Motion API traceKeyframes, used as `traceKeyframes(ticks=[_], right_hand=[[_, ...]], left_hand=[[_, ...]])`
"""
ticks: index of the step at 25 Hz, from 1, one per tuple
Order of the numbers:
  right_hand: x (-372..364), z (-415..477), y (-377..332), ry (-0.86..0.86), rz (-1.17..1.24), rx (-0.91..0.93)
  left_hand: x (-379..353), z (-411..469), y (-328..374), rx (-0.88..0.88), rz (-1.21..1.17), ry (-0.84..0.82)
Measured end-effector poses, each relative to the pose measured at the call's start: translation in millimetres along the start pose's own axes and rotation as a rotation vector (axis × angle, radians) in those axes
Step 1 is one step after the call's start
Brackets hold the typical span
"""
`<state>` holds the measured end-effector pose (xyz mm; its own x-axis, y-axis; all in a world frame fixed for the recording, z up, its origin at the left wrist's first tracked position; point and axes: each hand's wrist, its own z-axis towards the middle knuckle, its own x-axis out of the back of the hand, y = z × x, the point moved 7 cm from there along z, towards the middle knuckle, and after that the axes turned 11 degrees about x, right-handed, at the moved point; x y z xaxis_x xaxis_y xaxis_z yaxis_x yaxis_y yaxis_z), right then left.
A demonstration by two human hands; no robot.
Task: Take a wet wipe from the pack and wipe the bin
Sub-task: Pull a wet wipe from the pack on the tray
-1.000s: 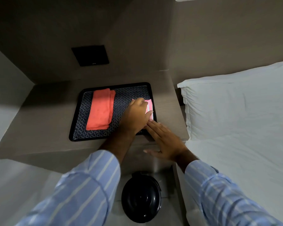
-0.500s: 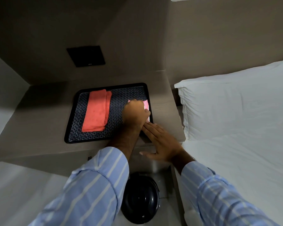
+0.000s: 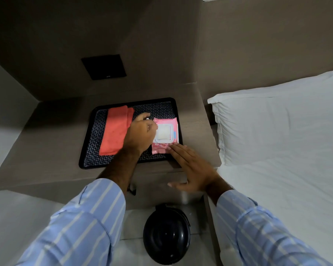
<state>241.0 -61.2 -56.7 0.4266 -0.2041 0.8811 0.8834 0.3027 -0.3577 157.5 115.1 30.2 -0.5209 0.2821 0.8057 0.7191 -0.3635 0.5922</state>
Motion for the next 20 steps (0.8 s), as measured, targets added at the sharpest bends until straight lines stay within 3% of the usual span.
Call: traceKeyframes(ticks=[5,10,12,14,16,20], right_hand=[[2,-1,-1,-0.008,-0.009,-0.009],[-1,-1,1,-0.044,-0.005,-0.026],[-2,-1,2,-0.046,-0.013,-0.028],[-2,-1,3,-0.059,-0.015,-0.040],[-2,-1,2,-0.063,-0.015,-0.046],[-1,0,2,-0.053,-0.008,-0.042]], left_hand=[[-19,-3,4,-0.002,0.087,-0.119],[-14,-3,15,-0.037,0.107,-0.028],[-4,-8,21,-0.044,-0.097,0.043],[5,-19,19,0.075,-0.643,0.054],[-4,-32,16,0.185,-0.995,-0.018],[-25,-32,11,0.217,-0.747,-0.043]])
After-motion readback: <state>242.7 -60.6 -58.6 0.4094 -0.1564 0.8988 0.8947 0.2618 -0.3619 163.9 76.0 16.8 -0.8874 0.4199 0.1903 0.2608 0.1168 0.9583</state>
